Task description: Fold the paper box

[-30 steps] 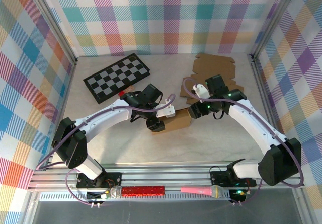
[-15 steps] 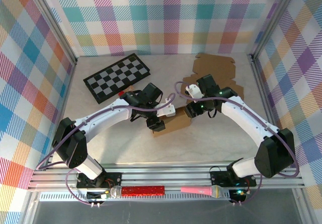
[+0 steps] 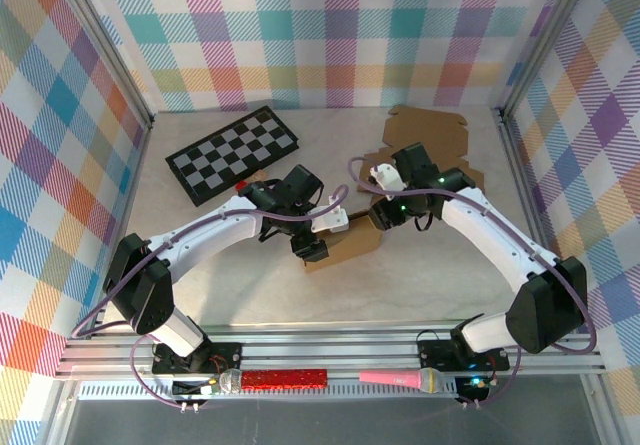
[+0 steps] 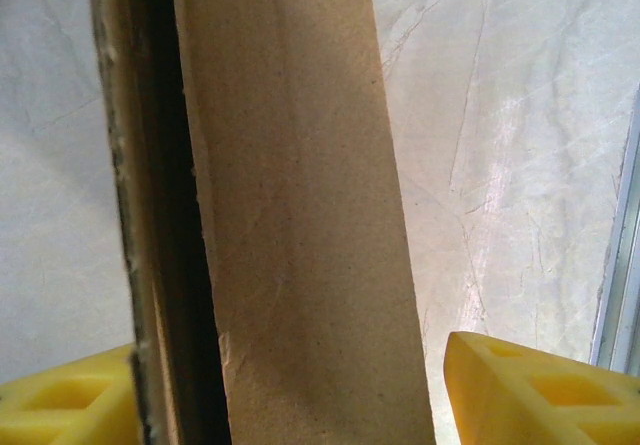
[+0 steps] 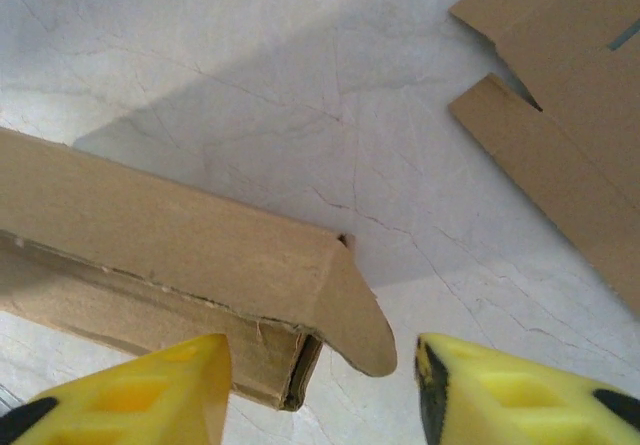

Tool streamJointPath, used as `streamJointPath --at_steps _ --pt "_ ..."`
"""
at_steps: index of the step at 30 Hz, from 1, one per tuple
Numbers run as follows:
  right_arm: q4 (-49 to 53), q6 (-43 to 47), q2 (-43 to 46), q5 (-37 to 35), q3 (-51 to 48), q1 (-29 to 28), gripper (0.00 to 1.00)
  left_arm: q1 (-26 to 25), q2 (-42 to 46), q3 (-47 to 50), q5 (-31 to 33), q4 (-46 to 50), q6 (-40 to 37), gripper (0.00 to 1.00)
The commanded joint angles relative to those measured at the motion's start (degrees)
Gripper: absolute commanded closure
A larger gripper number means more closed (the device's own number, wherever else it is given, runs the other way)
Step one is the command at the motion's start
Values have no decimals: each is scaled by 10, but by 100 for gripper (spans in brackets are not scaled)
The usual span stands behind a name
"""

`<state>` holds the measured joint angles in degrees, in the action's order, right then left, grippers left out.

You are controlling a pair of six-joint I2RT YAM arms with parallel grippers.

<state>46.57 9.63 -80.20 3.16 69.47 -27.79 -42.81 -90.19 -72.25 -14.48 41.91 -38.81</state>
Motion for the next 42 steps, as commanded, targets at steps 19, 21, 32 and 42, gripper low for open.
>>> streamJointPath --at_steps 19,21,32,42 --pt "21 3 -1 17 28 3 76 4 8 -10 -14 12 -3 41" --pt "22 1 -3 17 31 3 78 4 8 -10 -12 12 -3 42" --pt "24 1 -5 15 35 3 92 4 6 -12 -5 10 0 46" --pt "35 -19 -7 16 44 3 99 6 3 -16 -5 7 5 46"
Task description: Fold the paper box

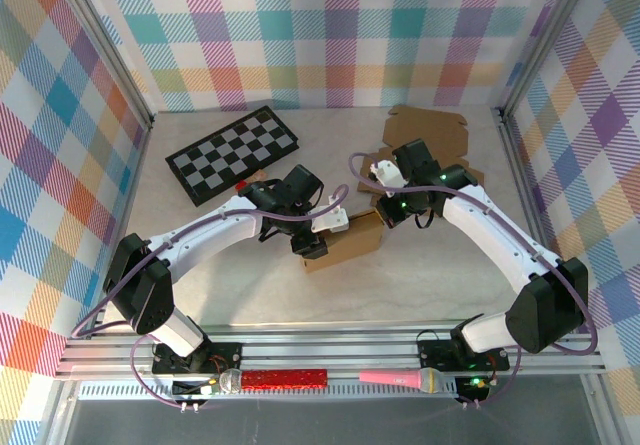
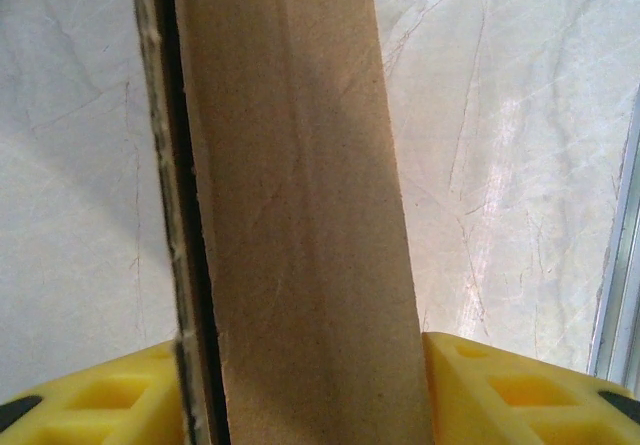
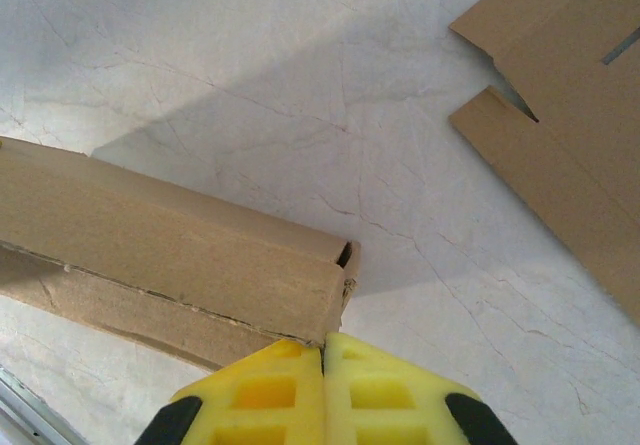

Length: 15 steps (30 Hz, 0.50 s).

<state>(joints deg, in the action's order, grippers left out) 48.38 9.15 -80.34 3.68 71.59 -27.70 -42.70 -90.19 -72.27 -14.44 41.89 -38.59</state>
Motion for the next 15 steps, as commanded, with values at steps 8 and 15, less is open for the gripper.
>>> streamJointPath --at_steps 8,15 --pt "44 -55 -18 19 46 2 100 7 0 -17 -4 6 4 45" --pt "77 -90 -36 29 67 1 100 8 -2 -18 -2 4 6 44"
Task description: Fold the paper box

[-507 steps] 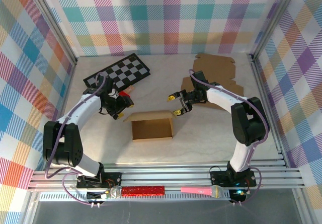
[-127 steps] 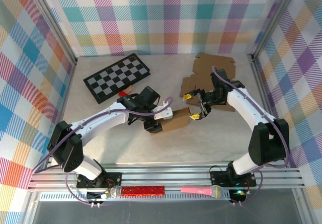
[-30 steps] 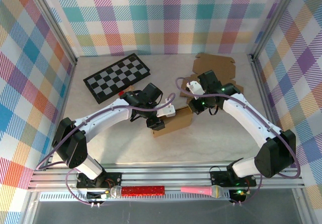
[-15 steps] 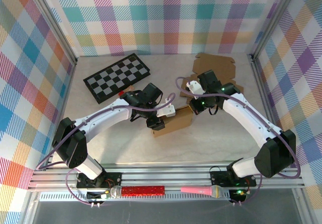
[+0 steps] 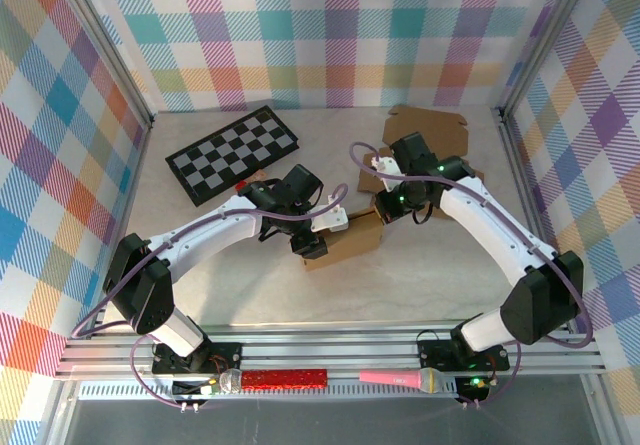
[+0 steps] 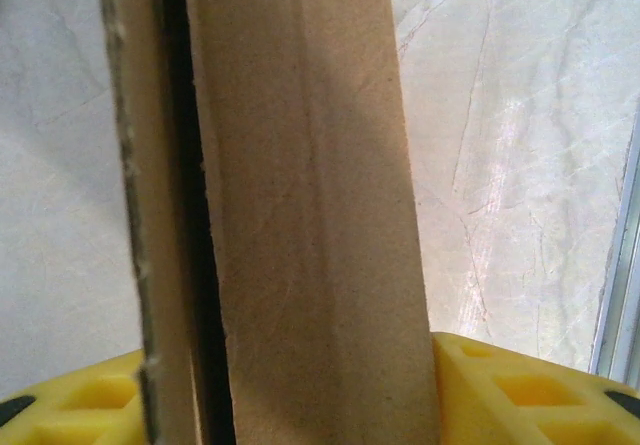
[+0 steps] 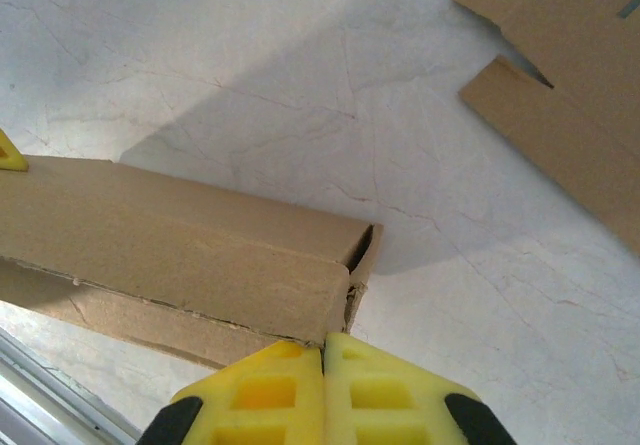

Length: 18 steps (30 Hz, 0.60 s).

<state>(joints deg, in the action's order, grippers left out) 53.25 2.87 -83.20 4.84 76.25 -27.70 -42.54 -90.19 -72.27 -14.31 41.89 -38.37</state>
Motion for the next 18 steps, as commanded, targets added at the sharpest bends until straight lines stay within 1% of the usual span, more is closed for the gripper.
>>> streamJointPath --at_steps 1,11,18 --pt "28 -31 -7 19 20 1 100 6 -2 -18 -4 4 4 44" --pt "39 -71 -13 24 39 -2 100 7 -4 -19 -4 3 6 44" --pt "27 -82 -3 16 17 -5 100 8 -7 -23 -4 5 6 50"
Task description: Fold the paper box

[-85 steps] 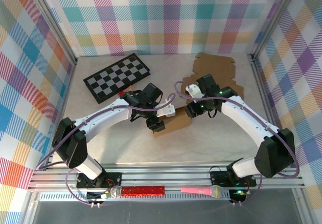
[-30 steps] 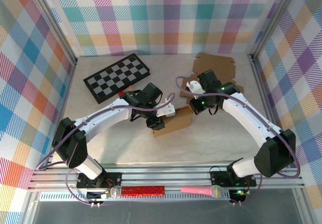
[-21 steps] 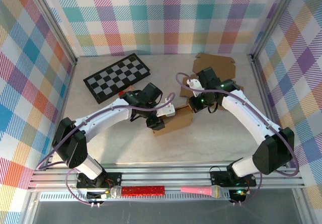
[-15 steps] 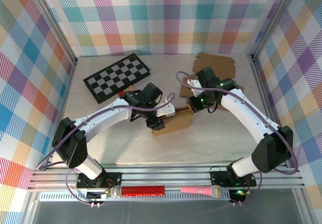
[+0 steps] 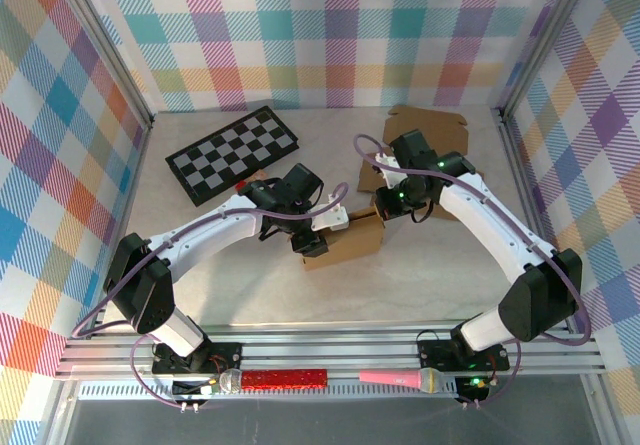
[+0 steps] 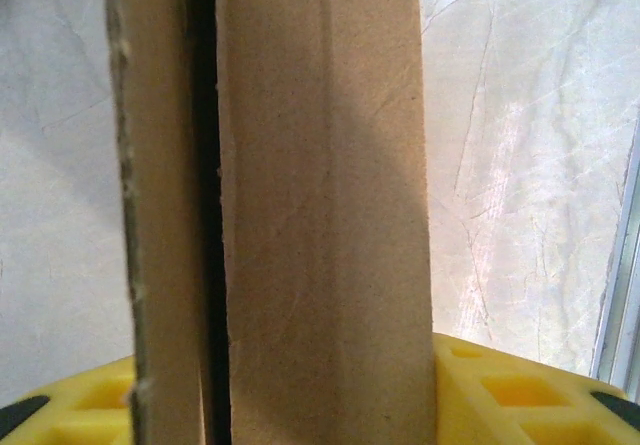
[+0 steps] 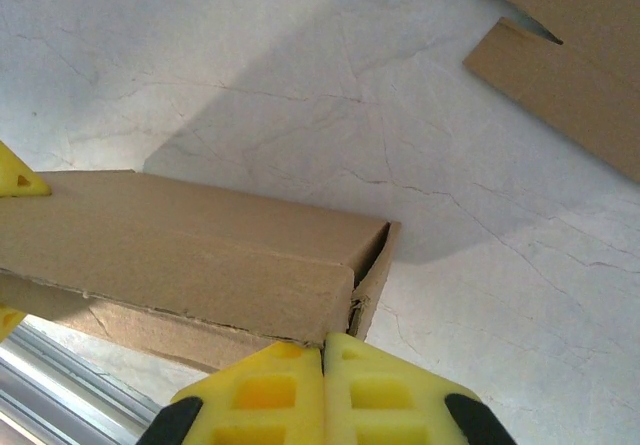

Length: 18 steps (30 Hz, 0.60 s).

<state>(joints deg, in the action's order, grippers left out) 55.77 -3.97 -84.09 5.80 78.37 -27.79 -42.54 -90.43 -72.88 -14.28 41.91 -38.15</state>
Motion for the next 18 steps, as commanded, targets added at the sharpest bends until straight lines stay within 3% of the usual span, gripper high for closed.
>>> streamJointPath --at_steps 1,18 --pt "1 -14 8 6 -7 -5 100 8 -4 -16 -4 4 4 50" --pt "-84 -26 60 -17 -98 -16 100 10 -12 -21 -7 5 4 53"
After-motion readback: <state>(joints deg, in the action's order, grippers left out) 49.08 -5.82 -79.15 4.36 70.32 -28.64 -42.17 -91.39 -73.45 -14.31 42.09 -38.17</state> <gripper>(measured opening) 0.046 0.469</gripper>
